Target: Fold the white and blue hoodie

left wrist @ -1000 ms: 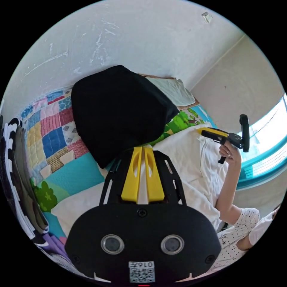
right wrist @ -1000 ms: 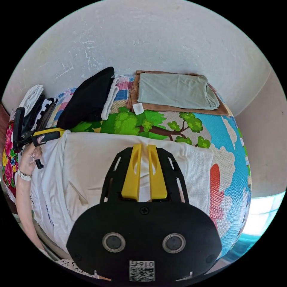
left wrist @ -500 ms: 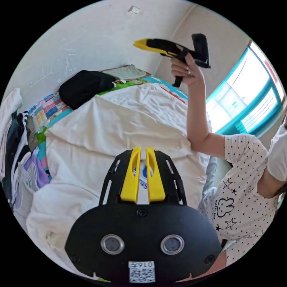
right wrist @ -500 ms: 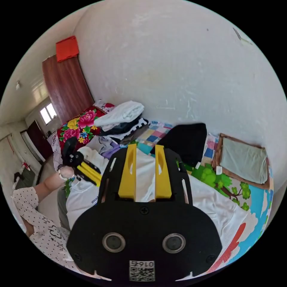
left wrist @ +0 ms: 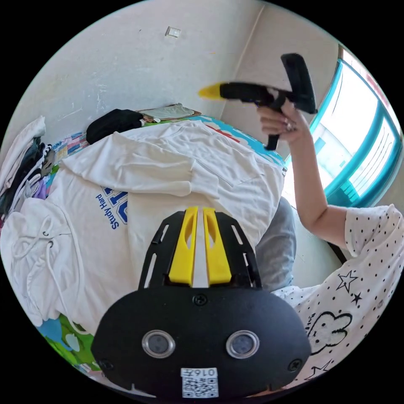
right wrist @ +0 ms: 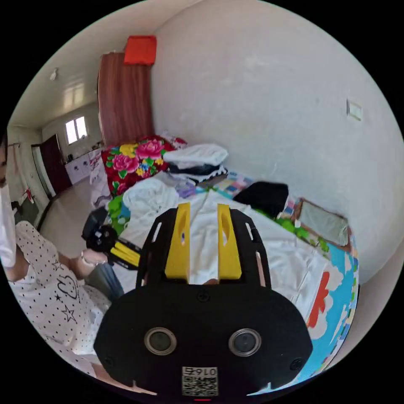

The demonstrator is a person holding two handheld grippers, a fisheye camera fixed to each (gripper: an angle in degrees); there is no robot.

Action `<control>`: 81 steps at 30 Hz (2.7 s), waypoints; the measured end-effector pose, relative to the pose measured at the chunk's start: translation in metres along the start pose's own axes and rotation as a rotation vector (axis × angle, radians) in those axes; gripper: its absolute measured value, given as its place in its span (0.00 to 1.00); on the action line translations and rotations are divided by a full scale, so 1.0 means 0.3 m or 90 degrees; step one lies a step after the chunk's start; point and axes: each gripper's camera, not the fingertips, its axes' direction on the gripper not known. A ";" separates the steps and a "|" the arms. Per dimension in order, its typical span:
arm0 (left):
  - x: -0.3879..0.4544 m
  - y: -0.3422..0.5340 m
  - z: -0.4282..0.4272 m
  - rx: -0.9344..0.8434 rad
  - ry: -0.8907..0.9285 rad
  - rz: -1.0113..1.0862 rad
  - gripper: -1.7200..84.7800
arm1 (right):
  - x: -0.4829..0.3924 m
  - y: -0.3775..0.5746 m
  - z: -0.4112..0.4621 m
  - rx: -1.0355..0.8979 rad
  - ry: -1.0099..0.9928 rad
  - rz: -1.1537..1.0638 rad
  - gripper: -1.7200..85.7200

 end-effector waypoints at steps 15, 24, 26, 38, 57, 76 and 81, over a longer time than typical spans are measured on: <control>0.076 0.268 0.056 0.028 -0.018 -0.039 0.01 | -0.151 0.279 0.251 -0.137 -0.004 0.172 0.04; 0.034 0.609 0.048 -0.020 0.026 -0.086 0.01 | -0.345 0.280 0.300 -0.130 0.005 0.189 0.05; -0.001 0.712 0.007 0.011 0.014 -0.123 0.02 | -0.358 0.299 0.354 -0.166 0.056 0.227 0.09; -0.530 1.498 -0.667 0.277 -0.314 -0.540 0.16 | -0.524 0.238 0.312 -0.040 0.123 0.206 0.12; -0.516 1.628 -0.582 0.267 -0.320 -0.343 0.01 | -0.735 -0.759 1.026 0.021 -0.343 0.025 0.13; -0.634 1.852 -0.538 0.358 -0.305 -0.337 0.01 | -0.601 -1.395 1.978 -0.166 -0.782 0.437 0.16; -0.681 1.883 -0.496 0.349 -0.305 -0.341 0.01 | -0.576 -1.562 2.008 -0.159 -0.689 0.427 0.10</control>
